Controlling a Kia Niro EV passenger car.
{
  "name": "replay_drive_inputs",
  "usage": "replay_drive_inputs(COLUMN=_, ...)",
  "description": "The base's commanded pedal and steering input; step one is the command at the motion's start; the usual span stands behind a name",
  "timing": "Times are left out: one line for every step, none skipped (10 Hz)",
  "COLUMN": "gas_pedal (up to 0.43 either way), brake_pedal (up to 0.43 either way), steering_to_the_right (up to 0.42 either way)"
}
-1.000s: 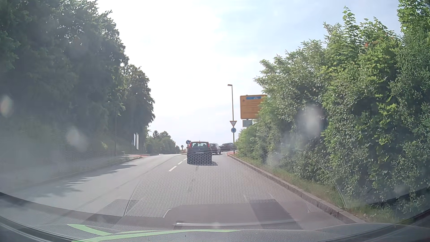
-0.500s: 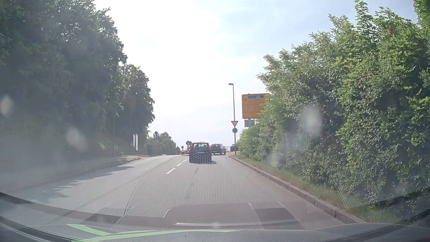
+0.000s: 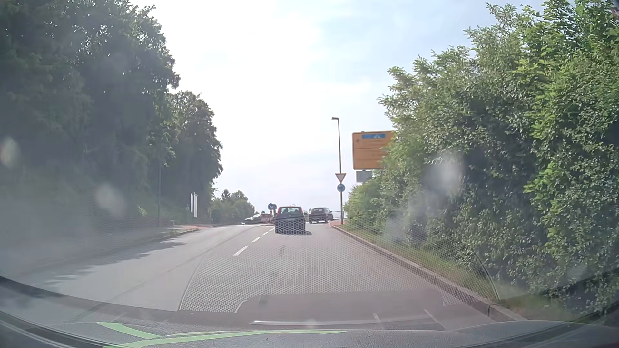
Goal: Follow the waypoints while adhering to traffic rules and regulations
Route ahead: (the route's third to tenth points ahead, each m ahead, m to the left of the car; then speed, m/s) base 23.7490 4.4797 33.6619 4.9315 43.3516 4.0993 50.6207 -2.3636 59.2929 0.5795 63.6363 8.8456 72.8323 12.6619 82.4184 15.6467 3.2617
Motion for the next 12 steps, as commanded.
replay_drive_inputs(gas_pedal=0.339, brake_pedal=0.000, steering_to_the_right=-0.017)
replay_drive_inputs(gas_pedal=0.339, brake_pedal=0.000, steering_to_the_right=-0.019)
replay_drive_inputs(gas_pedal=0.339, brake_pedal=0.000, steering_to_the_right=-0.020)
replay_drive_inputs(gas_pedal=0.339, brake_pedal=0.000, steering_to_the_right=-0.019)
replay_drive_inputs(gas_pedal=0.339, brake_pedal=0.000, steering_to_the_right=-0.019)
replay_drive_inputs(gas_pedal=0.339, brake_pedal=0.000, steering_to_the_right=-0.019)
replay_drive_inputs(gas_pedal=0.339, brake_pedal=0.000, steering_to_the_right=-0.019)
replay_drive_inputs(gas_pedal=0.339, brake_pedal=0.000, steering_to_the_right=-0.019)
replay_drive_inputs(gas_pedal=0.339, brake_pedal=0.000, steering_to_the_right=-0.018)
replay_drive_inputs(gas_pedal=0.339, brake_pedal=0.000, steering_to_the_right=-0.017)
replay_drive_inputs(gas_pedal=0.339, brake_pedal=0.000, steering_to_the_right=-0.015)
replay_drive_inputs(gas_pedal=0.339, brake_pedal=0.000, steering_to_the_right=-0.014)
